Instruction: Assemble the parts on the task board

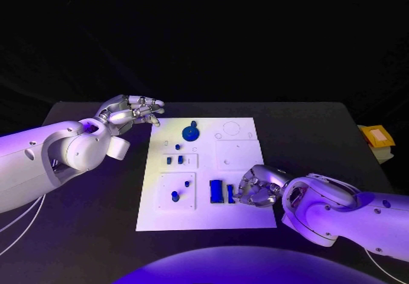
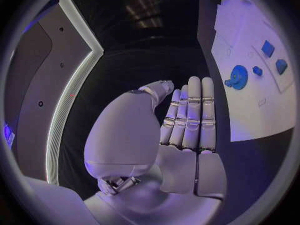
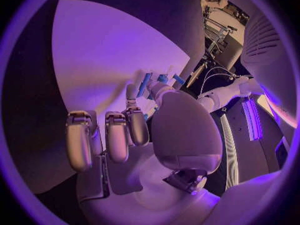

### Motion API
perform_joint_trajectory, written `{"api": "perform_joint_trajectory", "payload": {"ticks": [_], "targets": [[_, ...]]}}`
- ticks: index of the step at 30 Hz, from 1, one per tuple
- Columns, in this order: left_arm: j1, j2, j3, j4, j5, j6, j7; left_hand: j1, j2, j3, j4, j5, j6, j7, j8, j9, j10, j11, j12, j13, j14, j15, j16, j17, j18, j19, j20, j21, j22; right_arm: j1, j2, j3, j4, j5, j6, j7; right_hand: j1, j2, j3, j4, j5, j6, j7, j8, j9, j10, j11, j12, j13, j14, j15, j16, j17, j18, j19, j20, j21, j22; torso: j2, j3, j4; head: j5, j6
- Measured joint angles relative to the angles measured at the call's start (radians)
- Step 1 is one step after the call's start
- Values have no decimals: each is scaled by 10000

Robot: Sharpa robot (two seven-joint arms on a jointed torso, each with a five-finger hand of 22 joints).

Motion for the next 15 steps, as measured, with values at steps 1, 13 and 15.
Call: {"api": "perform_joint_trajectory", "payload": {"ticks": [1, 13, 15], "targets": [[0, 4, 0, -4, 0, 0, 0, 0, 0, 0, 0, 0, 0, 0, 0, 0, 0, 0, 0, 0, 0, 0, 0, 0, 0, 0, 0, 0, 0, 0, -8, 0, -3, 0, 3, 14, 127, -13, -38, -38, -150, 0, 0, 0, -12, 0, 0, 0, 0, 0, 0, 0, 0, -1, 0, 0, 0, 0, -1, 0, 0, 0, 1], [0, 26, -1, -17, 0, 2, 4, 0, 0, 0, 0, -1, 0, 0, 0, -1, 0, 0, 0, 0, 0, 0, 0, 1, 0, 0, 0, -3, 0, 2, 162, 1, -157, -35, 48, 78, 704, 82, -359, 58, -1147, 75, -3, 0, -58, 0, 0, 0, 8, 0, 0, 0, 0, 0, 0, 0, 0, -1, 8, -4, 8, -12, 29], [-1, 25, -1, -17, 0, 4, 4, 0, 0, 0, 0, -1, 0, 0, 0, -1, 0, 0, 0, 0, 0, 0, 0, 1, 0, 0, 0, -3, -1, 2, 149, 1, -138, -35, 34, 78, 680, 107, -387, 81, -1147, 75, -3, 0, -60, 0, 0, 0, 8, 0, 0, 0, -1, -1, 0, 0, 0, -2, 10, -7, 12, -12, 30]]}}
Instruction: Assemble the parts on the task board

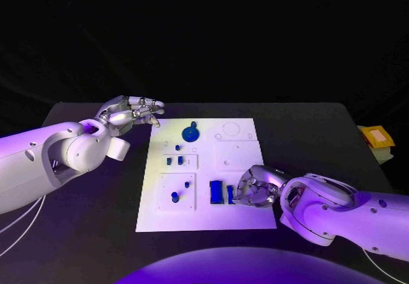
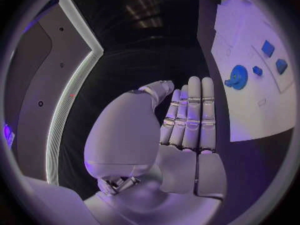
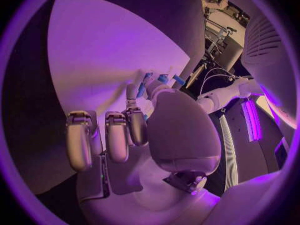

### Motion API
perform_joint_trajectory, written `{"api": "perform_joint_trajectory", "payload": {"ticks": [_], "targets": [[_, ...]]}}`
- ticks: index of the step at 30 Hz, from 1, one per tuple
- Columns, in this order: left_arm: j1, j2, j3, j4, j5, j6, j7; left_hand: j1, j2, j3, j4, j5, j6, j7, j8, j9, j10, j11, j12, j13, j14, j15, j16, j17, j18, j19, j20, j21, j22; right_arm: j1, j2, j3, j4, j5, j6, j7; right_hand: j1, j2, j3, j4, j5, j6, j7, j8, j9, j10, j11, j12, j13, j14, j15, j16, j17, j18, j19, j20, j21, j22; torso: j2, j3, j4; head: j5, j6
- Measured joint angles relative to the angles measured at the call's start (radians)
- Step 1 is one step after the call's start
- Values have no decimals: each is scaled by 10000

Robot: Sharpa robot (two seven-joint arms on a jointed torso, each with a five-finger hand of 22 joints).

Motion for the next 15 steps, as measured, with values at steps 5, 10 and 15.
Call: {"api": "perform_joint_trajectory", "payload": {"ticks": [5, 10, 15], "targets": [[-1, -4, -1, -6, 0, 18, 13, 0, 0, 0, 0, 0, 0, 0, 0, 0, 0, 0, 0, 0, 0, 0, 0, 1, 0, 0, 0, 0, 15, 67, -229, 10, 207, 82, -83, 74, -85, -81, -191, 172, 0, 0, 0, 0, -30, 0, 0, 0, 0, 0, 0, 0, 0, 0, 0, 0, -55, -1, -1, -4, 2, -6, 55], [-4, 7, -5, -28, 0, 46, 77, 0, 0, 0, 0, 0, 0, 0, 0, 0, 0, 0, 0, 0, 0, 0, 0, -9, 0, 0, 0, 36, 26, 536, -524, 50, 217, 1141, -135, 655, 240, -48, -393, 186, 374, -487, 240, -156, -102, -436, 182, -974, -1, 0, 74, -496, 0, 158, 0, 0, -1407, -2, -20, -5, -3, 10, 137], [-81, 67, -8, -88, 28, 51, 302, -66, -65, -32, 32, 0, 0, 0, 0, 0, 0, 0, 0, 0, 0, 0, 0, -8, 0, -29, 29, 36, 36, 909, -565, 40, -216, 3116, -144, 1923, 902, 102, -494, 98, 444, -788, 315, -156, -102, -1056, 242, -2001, -129, 0, 146, -996, -19, 416, -176, 166, -2761, -2, -80, -12, -14, 5, 308]]}}
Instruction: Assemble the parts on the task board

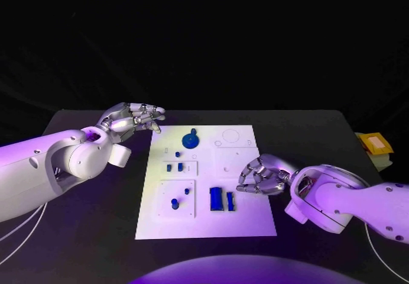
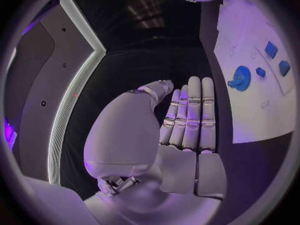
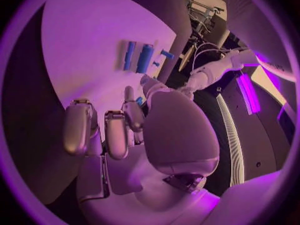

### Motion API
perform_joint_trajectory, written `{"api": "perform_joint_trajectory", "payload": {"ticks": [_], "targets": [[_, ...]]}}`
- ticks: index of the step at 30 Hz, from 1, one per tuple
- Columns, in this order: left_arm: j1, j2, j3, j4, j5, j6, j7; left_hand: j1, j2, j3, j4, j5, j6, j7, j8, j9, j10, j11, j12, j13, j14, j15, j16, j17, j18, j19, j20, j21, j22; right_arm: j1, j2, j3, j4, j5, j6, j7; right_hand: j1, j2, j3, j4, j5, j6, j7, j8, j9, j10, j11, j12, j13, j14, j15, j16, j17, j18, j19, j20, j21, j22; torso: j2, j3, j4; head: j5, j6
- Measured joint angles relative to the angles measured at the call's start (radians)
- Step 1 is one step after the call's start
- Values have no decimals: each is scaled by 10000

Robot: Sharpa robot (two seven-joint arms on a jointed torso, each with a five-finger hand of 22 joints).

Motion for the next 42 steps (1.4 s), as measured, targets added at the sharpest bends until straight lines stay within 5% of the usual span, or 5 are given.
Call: {"api": "perform_joint_trajectory", "payload": {"ticks": [9, 18, 27, 35, 42], "targets": [[-291, 266, 4, -369, 254, -512, 443, -153, -73, 27, 135, 0, 72, -72, 58, 46, 65, -56, 83, -3, -744, 127, -649, -248, -2, -665, 168, -713, -348, 543, 878, 80, -2572, 3968, -190, 3385, 1040, -47, 1378, -395, 0, -742, 422, -701, -487, -2929, 436, -6008, -4870, -2098, 468, -5570, -5591, 1147, -3232, 390, -8211, -1833, -308, -98, -54, -83, 655], [-496, 1220, 28, -1577, 903, -1063, 1083, -495, -415, 293, 533, -75, -684, 8, -116, 6, -300, 430, -2198, -82, -2076, 920, -4575, -1361, -1, -1477, 1142, -4267, -2791, 662, 2422, 237, -5776, 6553, -131, 5601, 764, -250, 2503, -663, -23, -733, 921, -1291, -1094, -3378, 1173, -9680, -9749, -4708, 1556, -10675, -8192, 1145, -5178, 1436, -11396, -4866, -612, -124, -103, -153, 1383], [-725, 2078, 41, -2827, 1290, -1524, 1650, -716, -266, -496, 466, -75, -1040, -249, -497, -434, -738, 199, -3510, -89, -2468, 1251, -6325, -1753, -2, -1199, 1202, -5790, -4073, 573, 3436, 312, -7483, 7705, 158, 6616, 201, 82, 1910, -1140, -220, -1236, 804, -2259, -1834, -3501, 1561, -10841, -11966, -4857, 1928, -12599, -9631, 1145, -5292, 1840, -11621, -7979, -844, -59, -61, -30, 1795], [-809, 1932, 88, -2457, 1288, -1690, 1612, -4373, 1112, -3399, -540, -2323, -6655, -1524, -1598, -2268, -6870, -956, -4228, -518, -7844, -101, -8033, -2285, -1175, -6317, -807, -6936, -5812, 437, 3327, 542, -6956, 7814, -46, 6601, -3480, 1334, -1242, -2228, -1130, -6967, -426, -3371, -4261, -10038, 323, -11399, -12708, -11741, 954, -13929, -12087, -4, -11761, 147, -12069, -11665, -926, -9, -92, 134, 1921], [-1038, 1770, 311, -1308, 1264, -2590, 1633, -10533, 1494, -4227, -831, -2982, -8294, -1901, -1880, -2802, -8660, -1284, -4410, -646, -9402, -508, -8516, -2437, -1489, -7808, -1391, -7221, -6313, -56, 3218, 1228, -5360, 8400, -911, 6838, -9479, 1676, -2131, -2527, -1374, -8642, -828, -3641, -4950, -12481, -43, -11501, -12876, -13741, 665, -14256, -12750, -267, -13619, -364, -12187, -12630, -1197, 151, -175, 493, 2227]]}}
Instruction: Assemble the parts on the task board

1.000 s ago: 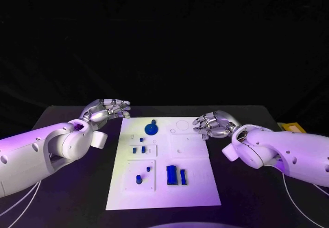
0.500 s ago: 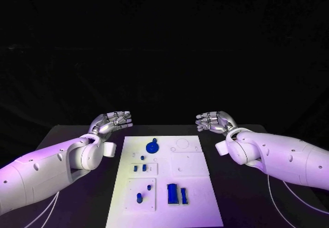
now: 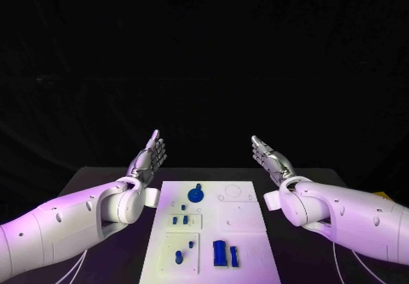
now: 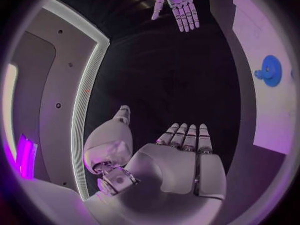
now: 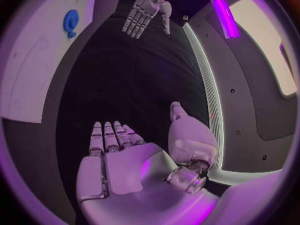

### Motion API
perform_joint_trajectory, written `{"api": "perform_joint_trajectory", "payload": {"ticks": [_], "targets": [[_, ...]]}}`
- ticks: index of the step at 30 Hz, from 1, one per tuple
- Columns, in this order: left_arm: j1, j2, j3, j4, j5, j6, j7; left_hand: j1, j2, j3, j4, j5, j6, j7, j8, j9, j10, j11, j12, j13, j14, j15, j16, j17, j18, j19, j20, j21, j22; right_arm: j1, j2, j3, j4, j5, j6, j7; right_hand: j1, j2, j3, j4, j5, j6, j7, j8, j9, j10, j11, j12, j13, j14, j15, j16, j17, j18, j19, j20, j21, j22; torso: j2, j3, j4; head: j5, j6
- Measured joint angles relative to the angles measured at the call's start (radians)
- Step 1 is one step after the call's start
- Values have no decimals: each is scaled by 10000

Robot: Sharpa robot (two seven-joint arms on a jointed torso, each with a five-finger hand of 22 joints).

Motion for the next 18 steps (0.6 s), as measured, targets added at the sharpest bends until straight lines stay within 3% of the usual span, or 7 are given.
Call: {"api": "perform_joint_trajectory", "payload": {"ticks": [2, 5, 7, 11, 13, 15, 18], "targets": [[-114, -80, 81, 488, -13, -493, 23, -1002, 50, -84, -65, -82, -206, -46, -47, -64, -239, -33, 0, -14, -200, -49, -42, -20, -2, -194, -86, -55, -58, -166, -29, 205, 546, 285, -401, 141, -1055, 43, -93, -60, -1, -212, -43, -59, -87, -313, -44, -27, -18, -252, -39, -45, -84, 0, -237, -68, -6, -125, -46, 25, -16, 41, 35], [-266, -161, 164, 1090, -39, -1204, 59, -2128, 105, -186, -83, -160, -417, -124, -95, -137, -476, -94, -48, -31, -413, -119, -120, -37, -2, -394, -171, -79, -131, -336, -64, 403, 1091, 657, -910, 327, -2249, 88, -200, -118, -45, -428, -130, -98, -180, -653, -95, -27, -40, -539, -82, -86, -178, -153, -477, -157, -6, -261, -81, 44, -30, 63, 56], [-358, -216, 224, 1474, -65, -1754, 93, -2549, 127, -230, -122, -191, -502, -102, -98, -171, -564, -107, -49, -36, -462, -134, -120, -37, 0, -460, -219, -105, -162, -424, -95, 515, 1383, 920, -1271, 462, -2706, 110, -256, -94, -45, -516, -123, -116, -221, -763, -136, -27, -46, -634, -102, -105, -215, -154, -590, -175, -6, -314, -92, 53, -34, 69, 59], [-469, -303, 309, 1978, -110, -2660, 159, -3086, 152, -282, -124, -227, -606, -137, -98, -204, -668, -113, -49, -43, -552, -152, -160, -51, 0, -546, -230, -105, -190, -508, -123, 609, 1661, 1293, -1782, 660, -3268, 135, -280, -118, -83, -602, -144, -116, -265, -903, -162, -26, -56, -750, -114, -105, -254, -155, -678, -194, -6, -373, -105, 61, -36, 70, 62], [-509, -331, 333, 2143, -132, -3057, 191, -3239, 166, -284, -124, -238, -628, -156, -100, -213, -704, -146, -49, -47, -589, -188, -160, -55, -3, -581, -265, -107, -199, -514, -125, 612, 1690, 1421, -1958, 738, -3426, 151, -309, -147, -83, -649, -166, -116, -272, -953, -148, -65, -60, -749, -116, -105, -267, -154, -713, -229, -43, -392, -109, 63, -37, 70, 63], [-531, -345, 347, 2235, -147, -3331, 216, -3606, 184, -352, -138, -271, -716, -171, -144, -229, -810, -145, -49, -50, -692, -188, -160, -61, -154, -669, -282, -150, -213, -516, -131, 614, 1692, 1502, -2064, 789, -3796, 139, -364, -147, -83, -736, -185, -116, -294, -1076, -165, -66, -65, -874, -134, -146, -284, -153, -819, -231, -44, -419, -111, 63, -37, 70, 63], [-540, -353, 350, 2287, -166, -3646, 248, -3604, 184, -352, -138, -272, -716, -171, -145, -237, -810, -145, -49, -54, -692, -188, -160, -64, -154, -669, -283, -150, -220, -517, -135, 614, 1692, 1604, -2192, 850, -3828, 152, -364, -147, -83, -736, -185, -116, -305, -1076, -165, -66, -67, -874, -134, -148, -295, -153, -819, -231, -44, -434, -112, 63, -38, 70, 64]]}}
